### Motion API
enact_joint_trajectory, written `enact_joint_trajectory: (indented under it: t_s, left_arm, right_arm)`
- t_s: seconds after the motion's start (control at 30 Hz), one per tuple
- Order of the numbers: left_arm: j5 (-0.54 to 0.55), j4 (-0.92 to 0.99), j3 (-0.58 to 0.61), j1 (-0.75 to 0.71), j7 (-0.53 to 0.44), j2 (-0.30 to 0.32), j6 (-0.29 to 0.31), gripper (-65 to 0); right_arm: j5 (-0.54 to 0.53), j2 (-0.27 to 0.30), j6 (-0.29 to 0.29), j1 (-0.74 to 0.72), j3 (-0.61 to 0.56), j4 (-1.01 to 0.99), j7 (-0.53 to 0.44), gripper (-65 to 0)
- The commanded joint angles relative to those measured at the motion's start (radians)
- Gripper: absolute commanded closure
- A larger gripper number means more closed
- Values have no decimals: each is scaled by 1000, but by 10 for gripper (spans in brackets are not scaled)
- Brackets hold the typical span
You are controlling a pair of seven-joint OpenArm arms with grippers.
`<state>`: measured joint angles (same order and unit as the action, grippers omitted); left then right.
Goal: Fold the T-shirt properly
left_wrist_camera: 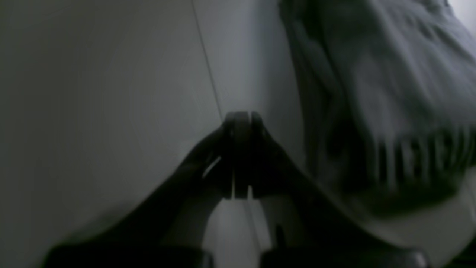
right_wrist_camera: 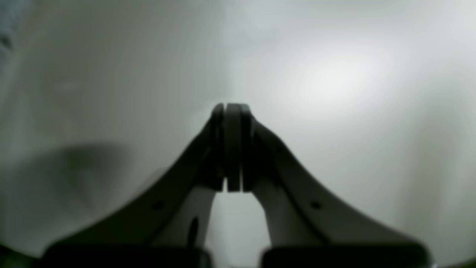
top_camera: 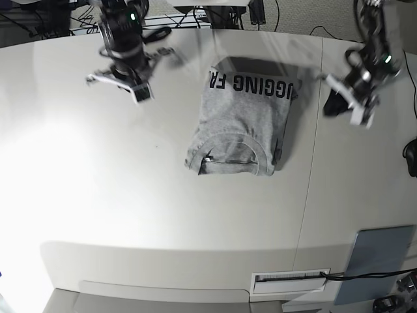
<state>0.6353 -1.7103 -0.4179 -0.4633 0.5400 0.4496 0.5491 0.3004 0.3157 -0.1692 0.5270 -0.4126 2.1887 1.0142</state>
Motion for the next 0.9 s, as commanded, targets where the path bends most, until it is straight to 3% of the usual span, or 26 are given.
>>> enact_joint_trajectory:
  t_s: [0.0,0.13,0.37,0.47,0.7,0.87]
  left_arm:
    - [25,-24,-35,-40,-17,15,23,0]
    - [31,-28,-123,-186,-17,15,81,0]
    - [20,-21,-187,-392,-17,-4,89,0]
    - [9,3,-179,-441,-17,-6,149,0]
    - [4,206,-93,-447,-26,-6,149,0]
    - [-45,406,-1,-443,-169,-13,149,0]
  right_arm:
    - [33,11,-19,36,2,42,-13,0]
    - [76,45,-73,167,2,106,-11,0]
    - [137,98,-161,372,2,115,-16,0]
    - [183,97,-173,438,5,107,-16,0]
    - [79,97,-169,504,79,-40,-34,0]
    - [-40,90,-139,496,121,-271,-172,0]
